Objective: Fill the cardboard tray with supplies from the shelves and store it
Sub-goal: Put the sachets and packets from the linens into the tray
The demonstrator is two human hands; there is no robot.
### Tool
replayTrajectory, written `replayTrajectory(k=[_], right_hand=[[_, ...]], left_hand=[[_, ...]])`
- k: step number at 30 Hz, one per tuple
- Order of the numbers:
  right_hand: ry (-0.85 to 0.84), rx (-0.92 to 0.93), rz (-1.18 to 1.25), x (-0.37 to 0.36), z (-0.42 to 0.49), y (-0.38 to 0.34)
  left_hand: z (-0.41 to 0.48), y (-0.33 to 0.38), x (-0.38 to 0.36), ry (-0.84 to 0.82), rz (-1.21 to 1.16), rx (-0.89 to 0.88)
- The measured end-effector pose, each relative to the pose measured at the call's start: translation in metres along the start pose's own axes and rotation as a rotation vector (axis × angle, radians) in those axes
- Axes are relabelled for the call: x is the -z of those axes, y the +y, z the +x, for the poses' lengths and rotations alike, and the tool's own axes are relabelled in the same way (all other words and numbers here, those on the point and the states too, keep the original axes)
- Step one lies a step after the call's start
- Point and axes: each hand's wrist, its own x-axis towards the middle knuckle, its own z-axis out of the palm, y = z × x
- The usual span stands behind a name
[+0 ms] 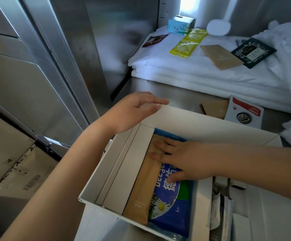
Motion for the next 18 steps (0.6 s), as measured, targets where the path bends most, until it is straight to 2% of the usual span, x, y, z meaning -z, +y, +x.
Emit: replayTrajectory(k=[8, 14, 18], right_hand=[[0.109, 0.054, 0.008, 0.002, -0.014, 0.0], [-0.015, 0.109, 0.048, -0.001, -0.022, -0.005], [-0.016, 0.111, 0.021, -0.002, -0.017, -0.004]], left_hand=[[0.0, 0.001, 0.0, 0.01, -0.001, 0.003], [0.0, 0.003, -0.001, 0.008, 0.012, 0.001], [-0.001, 0.003, -0.001, 0.005, 0.01, 0.005]])
